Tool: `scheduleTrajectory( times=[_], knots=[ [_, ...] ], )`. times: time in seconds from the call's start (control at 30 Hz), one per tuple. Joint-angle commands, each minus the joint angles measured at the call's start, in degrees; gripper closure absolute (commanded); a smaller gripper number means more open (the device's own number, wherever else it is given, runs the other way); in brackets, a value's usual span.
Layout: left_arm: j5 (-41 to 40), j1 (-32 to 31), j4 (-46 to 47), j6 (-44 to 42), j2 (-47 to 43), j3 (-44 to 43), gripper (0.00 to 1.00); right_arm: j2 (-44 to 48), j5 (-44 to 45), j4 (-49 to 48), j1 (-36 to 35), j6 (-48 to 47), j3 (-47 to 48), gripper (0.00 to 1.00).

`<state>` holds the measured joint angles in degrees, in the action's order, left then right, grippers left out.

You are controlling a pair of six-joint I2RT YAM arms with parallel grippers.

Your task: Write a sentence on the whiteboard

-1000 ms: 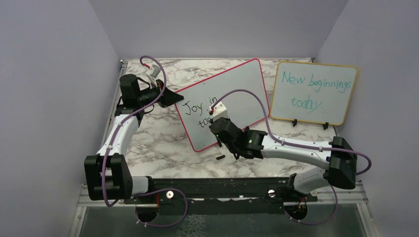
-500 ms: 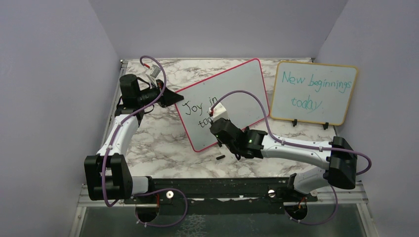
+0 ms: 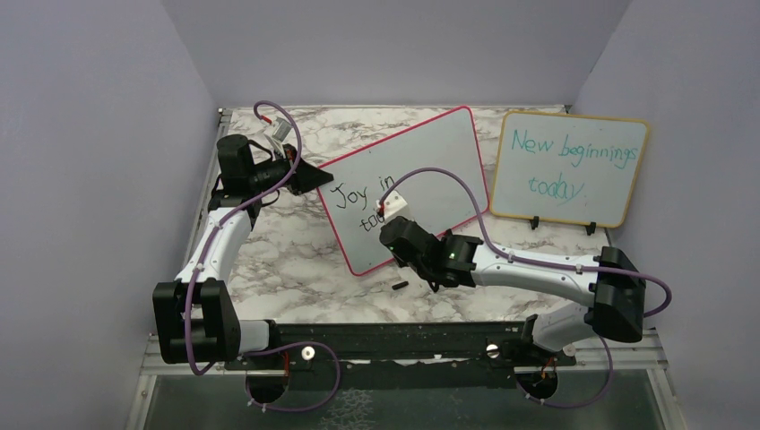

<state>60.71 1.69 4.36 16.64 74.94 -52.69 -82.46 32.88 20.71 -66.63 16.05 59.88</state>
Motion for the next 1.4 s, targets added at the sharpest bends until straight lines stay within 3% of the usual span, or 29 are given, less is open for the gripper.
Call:
scheduleTrajectory(
  times=[0.0,0.57,1.37],
  knots=[
    [-6.92,-0.55,-4.27,-6.27,1.42,0.98,1.00,-0.91,-3.03,0.75,0.27,0.24,1.82,1.00],
    [-7.00,-0.55,-4.27,-6.27,1.39,1.00,1.00,3.45,-2.17,-7.00,0.27,-0.19,0.03,1.00],
    [-6.83,-0.55,-4.27,-6.27,1.22,1.03,1.00,4.33,3.25,-5.58,1.77,3.12,-1.21,1.00]
  ],
)
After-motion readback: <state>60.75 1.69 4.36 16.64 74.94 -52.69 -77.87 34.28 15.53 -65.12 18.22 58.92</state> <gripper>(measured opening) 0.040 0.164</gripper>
